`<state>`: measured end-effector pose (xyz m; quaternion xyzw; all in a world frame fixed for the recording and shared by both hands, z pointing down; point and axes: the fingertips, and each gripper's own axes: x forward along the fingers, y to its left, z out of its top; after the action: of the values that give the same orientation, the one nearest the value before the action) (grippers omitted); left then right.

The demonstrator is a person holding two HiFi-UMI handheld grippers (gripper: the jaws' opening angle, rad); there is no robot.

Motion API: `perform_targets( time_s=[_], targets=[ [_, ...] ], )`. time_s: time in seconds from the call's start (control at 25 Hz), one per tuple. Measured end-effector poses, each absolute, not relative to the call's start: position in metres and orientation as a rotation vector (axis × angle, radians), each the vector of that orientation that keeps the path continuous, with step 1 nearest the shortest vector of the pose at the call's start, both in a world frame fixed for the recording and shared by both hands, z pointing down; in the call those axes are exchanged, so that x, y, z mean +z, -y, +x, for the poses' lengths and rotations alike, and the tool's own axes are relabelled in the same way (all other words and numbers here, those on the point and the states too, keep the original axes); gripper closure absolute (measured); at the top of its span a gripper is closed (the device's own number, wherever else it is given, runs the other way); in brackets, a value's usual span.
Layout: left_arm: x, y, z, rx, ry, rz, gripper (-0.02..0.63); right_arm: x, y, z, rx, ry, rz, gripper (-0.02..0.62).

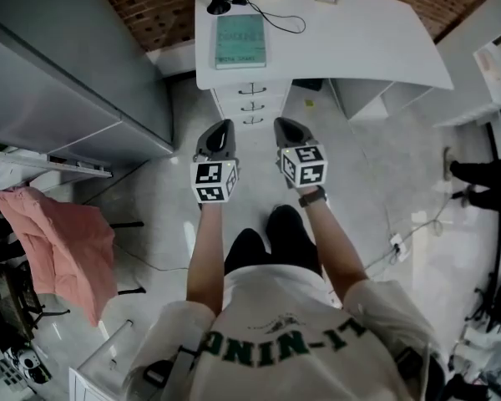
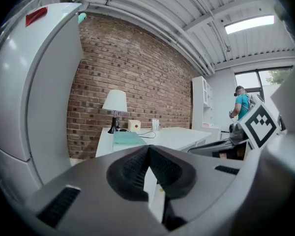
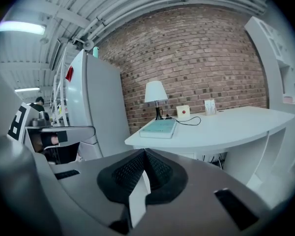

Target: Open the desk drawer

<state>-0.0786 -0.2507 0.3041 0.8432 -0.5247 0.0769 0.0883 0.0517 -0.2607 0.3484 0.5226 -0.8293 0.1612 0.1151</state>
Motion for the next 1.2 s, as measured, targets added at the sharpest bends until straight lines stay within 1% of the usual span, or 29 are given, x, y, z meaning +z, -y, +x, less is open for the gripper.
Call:
perform_targets(
  time_s=[0.24,0.64,0.92,1.2],
  targets=[
    [0.401,0.287,-0.070,0.283,1.567,2.495,0.606,0.449,0.303,0.054,0.502,2.454,1.473,0.592],
    [0.533,0.333,-0.056,0.209,1.588,2.509,0.606,0.597,0.347,0.061,0.524,2.484,1.425,0.593],
    [0.602,0.359,-0.052,0.153,1.585,2.550,0.606,0.681,0.381,0.058,0.583,2.527,1.451,0.592],
    [0.650,0.376,-0.052,0.118,1.566,2.609,0.606,0.740,0.400,0.056,0.661,2.571,1.475,0.592]
  ],
)
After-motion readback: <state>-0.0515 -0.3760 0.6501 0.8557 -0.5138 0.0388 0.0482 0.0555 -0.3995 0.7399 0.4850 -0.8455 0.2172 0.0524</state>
